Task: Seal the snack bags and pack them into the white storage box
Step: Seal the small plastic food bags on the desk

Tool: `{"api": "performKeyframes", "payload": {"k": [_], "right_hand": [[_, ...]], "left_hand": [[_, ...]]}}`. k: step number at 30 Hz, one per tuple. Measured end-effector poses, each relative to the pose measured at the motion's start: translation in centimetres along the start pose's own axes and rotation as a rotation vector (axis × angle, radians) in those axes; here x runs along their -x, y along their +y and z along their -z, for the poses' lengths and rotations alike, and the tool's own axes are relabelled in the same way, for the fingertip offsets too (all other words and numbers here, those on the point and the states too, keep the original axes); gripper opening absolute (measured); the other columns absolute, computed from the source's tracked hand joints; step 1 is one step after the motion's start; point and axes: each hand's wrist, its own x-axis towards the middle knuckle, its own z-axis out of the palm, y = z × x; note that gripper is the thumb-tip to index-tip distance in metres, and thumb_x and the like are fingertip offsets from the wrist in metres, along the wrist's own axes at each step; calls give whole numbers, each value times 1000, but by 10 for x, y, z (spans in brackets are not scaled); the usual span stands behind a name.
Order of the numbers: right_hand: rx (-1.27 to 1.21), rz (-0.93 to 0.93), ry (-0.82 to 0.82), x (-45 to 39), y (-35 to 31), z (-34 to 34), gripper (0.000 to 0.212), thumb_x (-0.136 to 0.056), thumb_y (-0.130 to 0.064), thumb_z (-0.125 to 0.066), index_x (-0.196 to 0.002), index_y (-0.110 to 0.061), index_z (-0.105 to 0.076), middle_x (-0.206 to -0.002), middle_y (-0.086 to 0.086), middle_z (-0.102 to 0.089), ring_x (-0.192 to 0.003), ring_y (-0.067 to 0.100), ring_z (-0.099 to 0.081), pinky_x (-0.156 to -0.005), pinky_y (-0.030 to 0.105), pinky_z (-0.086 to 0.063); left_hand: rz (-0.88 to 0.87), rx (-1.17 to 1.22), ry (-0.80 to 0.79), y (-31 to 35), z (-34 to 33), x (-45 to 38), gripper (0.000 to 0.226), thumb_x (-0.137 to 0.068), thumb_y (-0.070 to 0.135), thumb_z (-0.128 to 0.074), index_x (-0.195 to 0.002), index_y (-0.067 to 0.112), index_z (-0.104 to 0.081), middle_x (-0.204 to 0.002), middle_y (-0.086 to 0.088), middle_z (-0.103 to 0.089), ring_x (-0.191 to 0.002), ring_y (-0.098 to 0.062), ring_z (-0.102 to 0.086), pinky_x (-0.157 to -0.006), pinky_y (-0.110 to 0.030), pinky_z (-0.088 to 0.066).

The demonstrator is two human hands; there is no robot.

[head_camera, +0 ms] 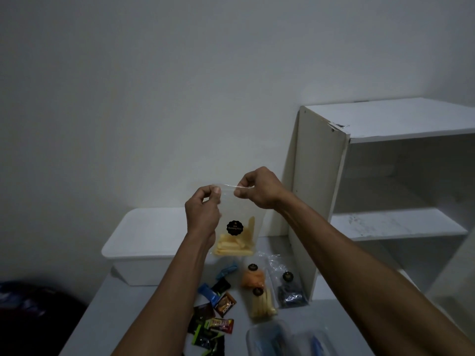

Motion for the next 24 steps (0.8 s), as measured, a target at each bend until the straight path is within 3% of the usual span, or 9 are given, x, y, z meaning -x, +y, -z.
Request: {"api": "performKeyframes", "payload": {"k": [7, 13, 17, 21, 24], "right_hand": [[-101, -6, -38, -3, 7, 4, 14, -83, -25, -78, -86, -12, -76, -84, -1, -73, -81, 10, -65, -78, 31, -54], [-90, -21, -25, -7, 7, -1, 16, -85, -21, -76, -87, -5, -74, -84, -3, -71, -84, 13, -66, -79, 31, -55], [-151, -40, -25, -8, 11, -5, 14, -83, -22, -78, -85, -9, -75, -80, -2, -71, -76, 9, -63, -72, 29, -52], [-167, -57, -33, -10, 16, -4, 17, -83, -23, -78, -88, -7, -76, -89, -1, -73, -89, 13, -67, -82, 31, -54], [-148, -54, -37, -10, 16, -6, 13, -85, -22, -77, -85, -9, -75, -82, -3, -70, -81, 11, -64, -76, 29, -52]], "left_hand": [[10, 11, 20, -2, 5, -4, 8, -94, 23, -63, -91, 19, -69, -81, 8, -62, -69, -9, -54, -67, -35, -51], [18, 6, 31, -3, 8, -7, 8, -94, 24, -63, -93, 19, -70, -84, 6, -63, -76, -11, -56, -72, -38, -54], [19, 13, 27, -4, 11, -9, 7, -94, 24, -64, -91, 20, -69, -83, 6, -63, -75, -12, -56, -72, -38, -53], [26, 19, 30, -6, 16, -13, 7, -94, 24, -64, -90, 21, -69, -84, 7, -62, -78, -12, -56, -72, -38, -52], [34, 26, 32, -7, 17, -14, 7, -94, 23, -64, -89, 22, -69, -86, 7, -62, -80, -12, -56, -72, -38, -53]]}}
